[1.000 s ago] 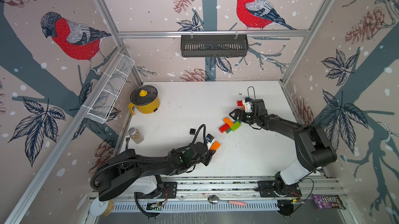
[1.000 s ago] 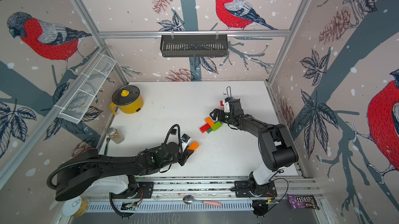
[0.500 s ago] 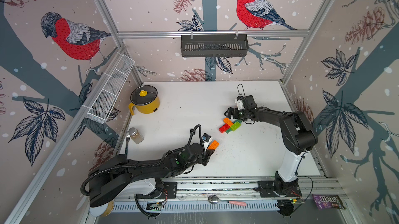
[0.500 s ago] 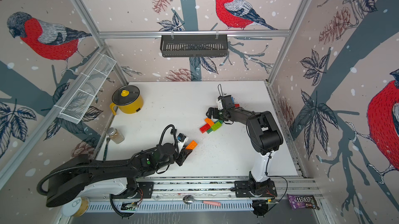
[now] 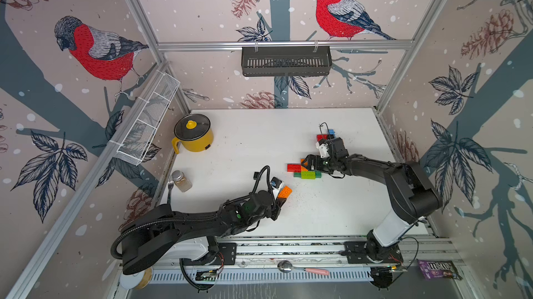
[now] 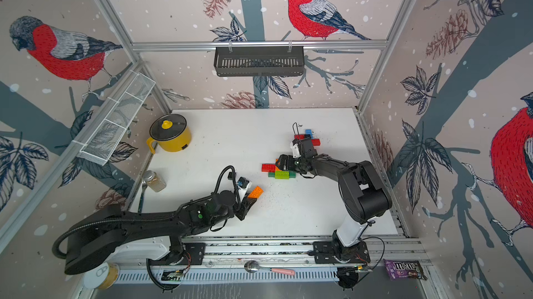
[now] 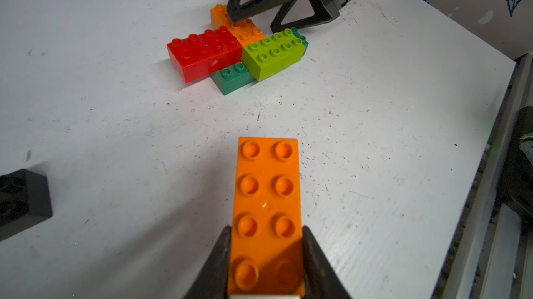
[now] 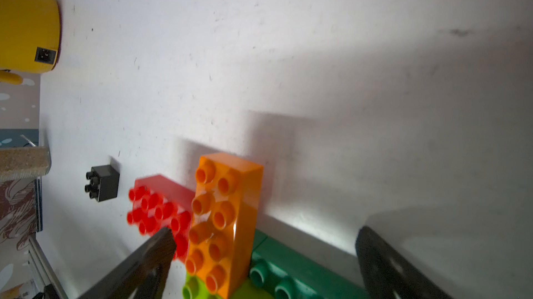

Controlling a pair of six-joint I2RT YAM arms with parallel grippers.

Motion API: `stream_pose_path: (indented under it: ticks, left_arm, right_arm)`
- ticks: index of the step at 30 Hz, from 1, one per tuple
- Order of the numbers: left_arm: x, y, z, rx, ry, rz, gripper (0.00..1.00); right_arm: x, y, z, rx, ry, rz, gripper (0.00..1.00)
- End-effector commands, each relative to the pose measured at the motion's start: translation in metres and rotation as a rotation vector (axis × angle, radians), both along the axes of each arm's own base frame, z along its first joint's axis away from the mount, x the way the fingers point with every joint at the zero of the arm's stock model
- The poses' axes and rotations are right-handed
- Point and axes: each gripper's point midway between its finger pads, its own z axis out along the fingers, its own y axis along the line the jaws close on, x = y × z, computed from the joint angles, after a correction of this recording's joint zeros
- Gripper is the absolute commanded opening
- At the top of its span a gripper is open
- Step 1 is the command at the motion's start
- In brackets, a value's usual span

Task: Assemble a small pinwheel with lego
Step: Adjust the lego brick at the center of the board.

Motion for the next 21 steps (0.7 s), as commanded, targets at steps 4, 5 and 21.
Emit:
stream_pose_path:
  ticks: [4, 5, 21]
  left_arm:
    - [0.026, 0.004, -0.003, 0.083, -0.037, 0.133, 0.21]
    - [0.032, 0.005, -0.004, 0.106, -0.044, 0.162, 0.21]
    - [0.083, -0.044, -0.015, 0.129, -0.043, 0.110, 0.20]
  right_arm:
    - [-0.008, 0.000, 0.020, 0.062, -0.040, -0.066, 0.99]
    - [-0.007, -0.002, 0.023, 0.056, -0.057, -0.071, 0.99]
    - [0.003, 0.011, 0.023, 0.026, -0.068, 0.075, 0.99]
